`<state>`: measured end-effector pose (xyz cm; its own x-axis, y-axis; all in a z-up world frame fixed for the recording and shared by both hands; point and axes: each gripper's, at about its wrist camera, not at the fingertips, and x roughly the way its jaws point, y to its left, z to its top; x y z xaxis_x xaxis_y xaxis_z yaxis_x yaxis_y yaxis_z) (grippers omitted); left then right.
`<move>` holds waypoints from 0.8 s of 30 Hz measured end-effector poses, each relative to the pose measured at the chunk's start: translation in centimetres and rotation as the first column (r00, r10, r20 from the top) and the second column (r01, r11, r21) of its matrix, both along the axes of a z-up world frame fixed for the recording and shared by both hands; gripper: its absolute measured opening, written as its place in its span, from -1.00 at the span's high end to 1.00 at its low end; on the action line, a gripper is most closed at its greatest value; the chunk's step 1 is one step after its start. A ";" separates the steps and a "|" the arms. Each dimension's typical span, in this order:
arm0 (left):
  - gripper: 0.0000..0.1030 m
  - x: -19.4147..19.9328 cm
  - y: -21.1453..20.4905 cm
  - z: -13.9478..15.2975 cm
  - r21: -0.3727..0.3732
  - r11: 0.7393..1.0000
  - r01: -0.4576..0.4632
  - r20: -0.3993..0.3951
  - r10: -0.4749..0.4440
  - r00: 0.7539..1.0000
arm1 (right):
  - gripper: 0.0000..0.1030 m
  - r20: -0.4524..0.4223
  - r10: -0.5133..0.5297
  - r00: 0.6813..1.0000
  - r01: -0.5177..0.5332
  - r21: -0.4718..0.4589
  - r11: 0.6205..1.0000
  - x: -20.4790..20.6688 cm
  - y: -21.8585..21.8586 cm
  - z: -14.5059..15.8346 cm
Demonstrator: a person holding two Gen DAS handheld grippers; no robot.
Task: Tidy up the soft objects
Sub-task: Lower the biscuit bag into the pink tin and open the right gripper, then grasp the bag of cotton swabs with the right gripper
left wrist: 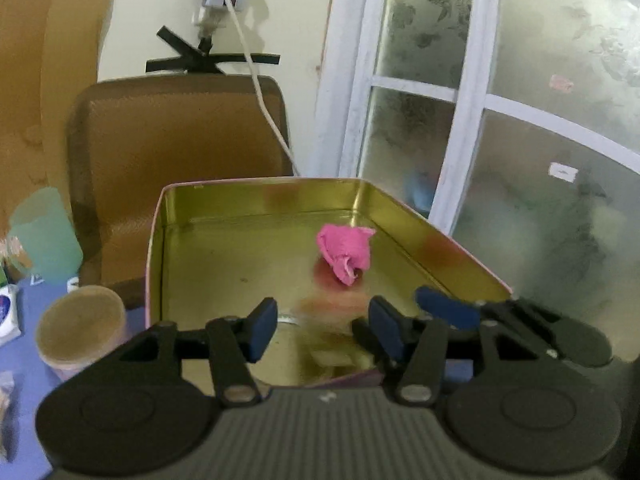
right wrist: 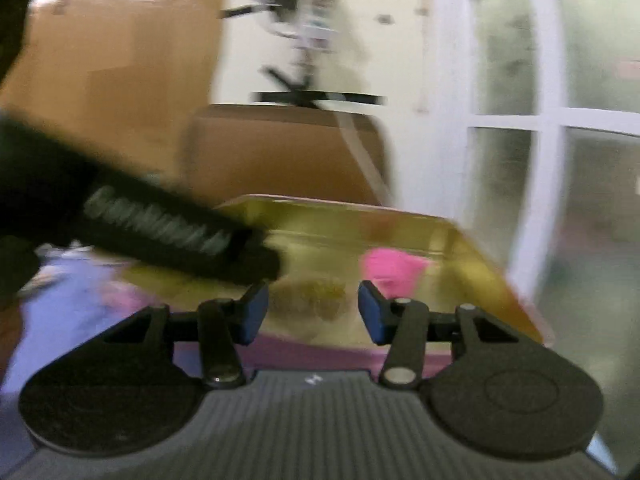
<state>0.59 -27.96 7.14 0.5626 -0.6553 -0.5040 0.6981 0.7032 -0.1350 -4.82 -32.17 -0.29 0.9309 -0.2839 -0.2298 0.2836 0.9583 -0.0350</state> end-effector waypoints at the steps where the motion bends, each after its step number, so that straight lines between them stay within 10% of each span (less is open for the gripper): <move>1: -0.03 0.0 0.1 -0.1 0.006 1.000 -0.006 -0.008 0.006 1.000 | -0.03 -0.007 -0.018 1.000 0.019 0.025 1.000 -0.2 -0.7 -0.1; 13: -0.17 -4.0 16.1 -3.5 0.028 0.984 -0.176 0.021 0.175 0.984 | -0.03 0.079 0.096 0.992 -0.107 0.144 0.984 -2.5 2.6 0.0; 20: -0.17 -2.6 28.0 -6.1 0.063 0.859 -0.507 -0.059 0.511 0.858 | -0.02 -0.051 0.433 0.900 -0.423 0.141 0.895 1.6 10.4 0.7; 24: -0.23 -2.0 32.4 -6.7 -0.080 0.805 -0.587 -0.172 0.569 0.804 | -0.03 -0.136 0.553 0.822 -0.526 0.190 0.829 6.6 14.9 1.0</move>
